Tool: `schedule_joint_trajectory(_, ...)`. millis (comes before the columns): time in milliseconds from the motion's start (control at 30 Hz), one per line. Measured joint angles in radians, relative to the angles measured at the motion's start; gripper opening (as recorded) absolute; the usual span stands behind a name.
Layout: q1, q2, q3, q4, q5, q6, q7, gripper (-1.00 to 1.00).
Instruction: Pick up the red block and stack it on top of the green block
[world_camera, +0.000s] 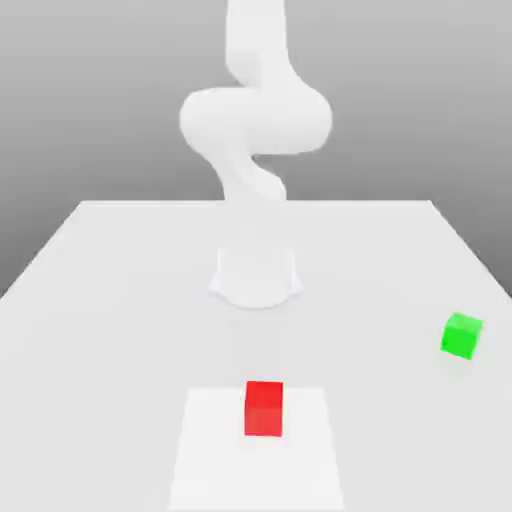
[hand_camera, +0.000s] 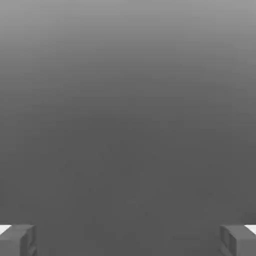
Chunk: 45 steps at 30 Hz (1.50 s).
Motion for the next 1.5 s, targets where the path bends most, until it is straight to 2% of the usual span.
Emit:
schedule_joint_trajectory(600,-0.012,0.674,0.036,-0.451,0.000,0.437,0.059,0.00)
schedule_joint_trajectory(833,-0.004,0.927,0.016,-0.439,-0.047,0.646,0.096,0.00)
schedule_joint_trajectory(867,-0.003,0.947,0.015,-0.437,-0.048,0.664,0.097,-1.00)
schedule_joint_trajectory(1100,-0.004,0.945,0.016,-0.437,-0.052,0.663,0.100,-1.00)
schedule_joint_trajectory(1367,0.005,0.706,0.041,-0.468,0.007,0.456,0.098,-1.00)
schedule_joint_trajectory(1500,0.145,0.677,0.117,-0.459,0.034,0.422,0.259,-1.00)
